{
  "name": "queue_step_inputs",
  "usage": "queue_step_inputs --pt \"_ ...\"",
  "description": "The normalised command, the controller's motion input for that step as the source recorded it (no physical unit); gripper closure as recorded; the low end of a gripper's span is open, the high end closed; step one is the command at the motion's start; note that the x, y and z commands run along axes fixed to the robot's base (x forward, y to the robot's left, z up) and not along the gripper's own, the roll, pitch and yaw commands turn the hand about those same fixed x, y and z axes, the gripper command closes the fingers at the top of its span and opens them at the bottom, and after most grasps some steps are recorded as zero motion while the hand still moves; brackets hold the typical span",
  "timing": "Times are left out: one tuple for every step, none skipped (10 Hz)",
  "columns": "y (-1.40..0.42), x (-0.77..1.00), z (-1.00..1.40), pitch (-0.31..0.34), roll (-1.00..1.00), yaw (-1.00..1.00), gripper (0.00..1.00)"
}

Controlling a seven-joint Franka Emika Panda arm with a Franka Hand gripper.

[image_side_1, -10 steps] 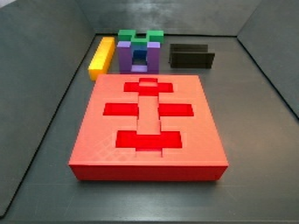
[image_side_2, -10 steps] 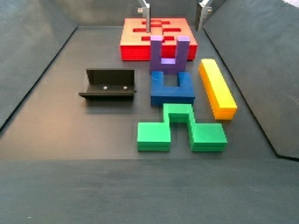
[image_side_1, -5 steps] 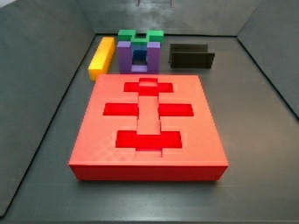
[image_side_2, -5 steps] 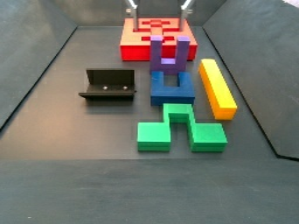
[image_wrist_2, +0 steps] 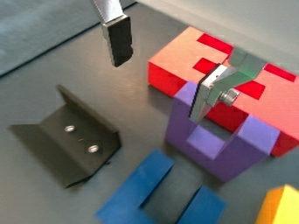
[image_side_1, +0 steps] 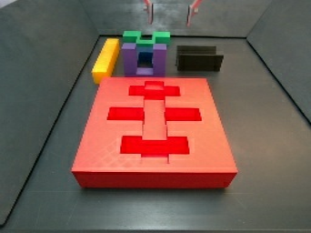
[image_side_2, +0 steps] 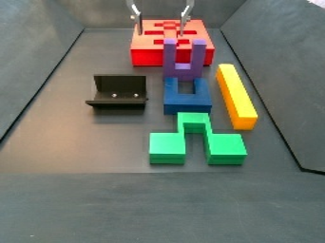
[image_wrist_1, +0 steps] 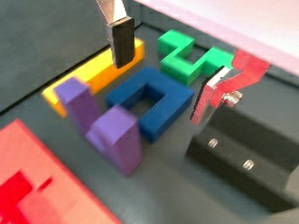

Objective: Pick up the purple object. Move up. Move to above the board. Insert the purple object.
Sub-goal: Pick up the purple object.

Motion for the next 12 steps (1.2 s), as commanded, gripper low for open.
queue_step_inputs --pt "-0.52 -0.02 -0.37 0.017 0.14 0.23 0.00" --pt "-0.41 -0.07 -0.33 0.007 0.11 0.21 0.00" --pt "-0.29 -0.11 -0.30 0.000 0.05 0.17 0.00" --pt "-0.13 -0.13 -0.19 0.000 -0.03 0.00 0.00" --pt "-0.11 -0.06 -0.17 0.000 -0.02 0.00 0.00" --pt "-0.06 -0.08 -0.25 0.000 -0.03 -0.01 0.00" --pt "-0.09 -0.24 -0.34 0.000 -0.05 -0.01 0.00" --pt "-0.07 -0.23 -0.28 -0.010 -0.11 0.00 0.00" --pt "0.00 0.00 -0.14 0.000 -0.02 0.00 0.00" --pt "0.10 0.00 -0.13 0.000 0.00 0.05 0.00" --pt "0.15 -0.02 -0.23 0.000 0.00 0.07 0.00" --pt "0.08 -0.02 -0.25 0.000 0.00 0.12 0.00"
